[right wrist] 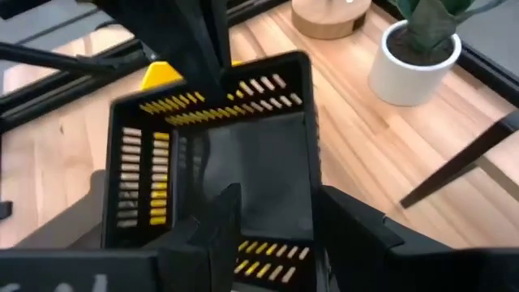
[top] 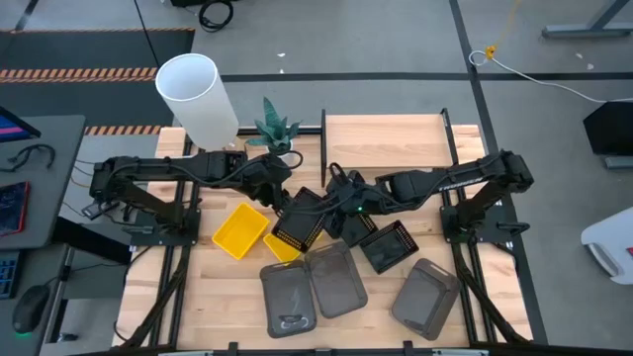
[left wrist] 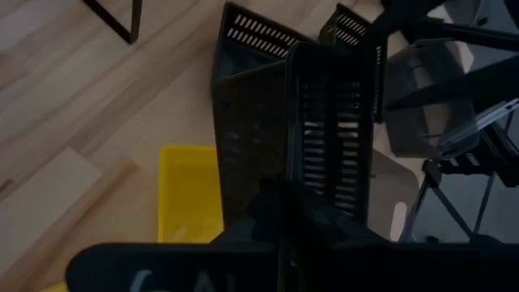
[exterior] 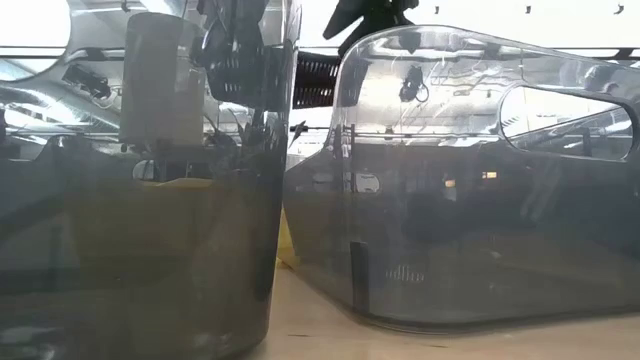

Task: Stack baskets on shelf by color
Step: Stack the bottom black bin on top of the middle black bin

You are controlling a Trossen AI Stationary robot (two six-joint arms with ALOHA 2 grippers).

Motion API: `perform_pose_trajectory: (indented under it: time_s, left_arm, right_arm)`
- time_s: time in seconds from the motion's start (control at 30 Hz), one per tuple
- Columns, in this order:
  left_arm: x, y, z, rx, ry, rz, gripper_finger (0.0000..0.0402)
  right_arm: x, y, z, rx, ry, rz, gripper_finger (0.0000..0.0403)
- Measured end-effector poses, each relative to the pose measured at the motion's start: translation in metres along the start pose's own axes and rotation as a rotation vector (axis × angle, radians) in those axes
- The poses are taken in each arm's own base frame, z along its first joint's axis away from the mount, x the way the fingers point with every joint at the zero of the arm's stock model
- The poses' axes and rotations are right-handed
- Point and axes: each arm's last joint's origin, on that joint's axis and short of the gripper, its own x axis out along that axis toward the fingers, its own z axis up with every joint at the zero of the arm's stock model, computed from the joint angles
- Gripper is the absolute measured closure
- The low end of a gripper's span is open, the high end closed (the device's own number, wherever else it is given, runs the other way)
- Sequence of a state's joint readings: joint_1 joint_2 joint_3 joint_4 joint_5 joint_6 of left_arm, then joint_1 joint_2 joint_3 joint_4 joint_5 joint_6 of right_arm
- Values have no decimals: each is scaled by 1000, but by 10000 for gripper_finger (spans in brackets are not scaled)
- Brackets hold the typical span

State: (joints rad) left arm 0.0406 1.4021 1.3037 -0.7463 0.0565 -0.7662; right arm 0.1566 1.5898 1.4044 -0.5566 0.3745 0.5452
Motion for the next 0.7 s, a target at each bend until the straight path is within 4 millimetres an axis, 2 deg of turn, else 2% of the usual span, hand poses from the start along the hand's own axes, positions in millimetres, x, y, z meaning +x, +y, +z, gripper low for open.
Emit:
perform_pose_trajectory:
  time_s: [0.13, 0.33, 0.7]
  left_arm:
    - [0, 0, -1, 12, 7, 1, 382]
    - [-1, 1, -2, 26, 25, 3, 384]
    - [-1, 1, -1, 41, 9, 15, 383]
  right_arm:
    - [1, 0, -1, -40, -8, -22, 245]
    - [-9, 3, 4, -112, -94, -65, 265]
    - [-9, 3, 8, -110, -114, -20, 266]
